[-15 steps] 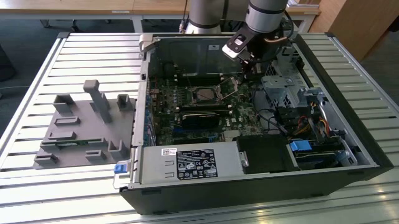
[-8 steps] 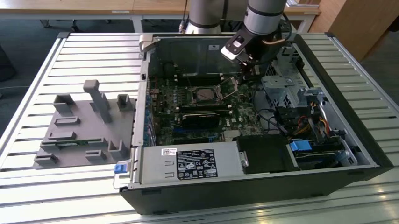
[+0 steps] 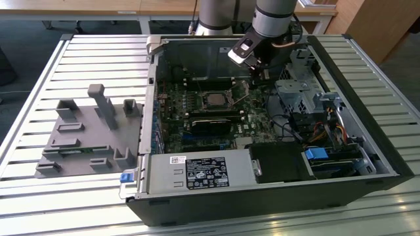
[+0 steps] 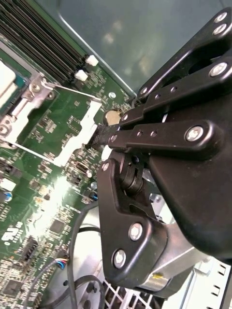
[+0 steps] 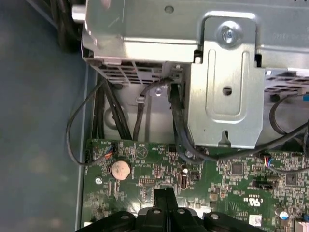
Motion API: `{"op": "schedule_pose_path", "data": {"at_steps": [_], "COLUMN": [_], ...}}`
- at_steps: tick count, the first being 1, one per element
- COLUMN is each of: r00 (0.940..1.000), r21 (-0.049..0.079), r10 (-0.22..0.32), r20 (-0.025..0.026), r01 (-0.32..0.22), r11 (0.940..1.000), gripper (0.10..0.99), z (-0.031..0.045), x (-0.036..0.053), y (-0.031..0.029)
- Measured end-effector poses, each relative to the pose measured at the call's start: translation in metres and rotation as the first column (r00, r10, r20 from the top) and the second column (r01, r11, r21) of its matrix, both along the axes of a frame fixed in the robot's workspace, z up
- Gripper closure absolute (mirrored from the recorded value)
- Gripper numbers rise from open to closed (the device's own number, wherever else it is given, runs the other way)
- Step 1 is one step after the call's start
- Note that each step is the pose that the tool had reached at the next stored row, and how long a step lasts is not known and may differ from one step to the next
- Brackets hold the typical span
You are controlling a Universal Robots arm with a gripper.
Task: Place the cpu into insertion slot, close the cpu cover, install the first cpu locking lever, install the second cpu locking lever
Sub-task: 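Close the cpu cover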
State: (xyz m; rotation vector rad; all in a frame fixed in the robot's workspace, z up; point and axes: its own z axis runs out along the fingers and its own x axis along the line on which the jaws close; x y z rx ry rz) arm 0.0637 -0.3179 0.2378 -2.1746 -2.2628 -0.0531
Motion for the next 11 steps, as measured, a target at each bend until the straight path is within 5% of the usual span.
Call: {"op": "schedule_pose_path", "data": {"at_steps": [11], "r00": [1.0000], "r21": [0.000], "r10": [0.000], "r20": [0.0000], "r01": [0.000], "r11": [1.0000], "gripper": [0.980], "z": [0.0000], "x": [-0.0239], "y": [0.0000]}}
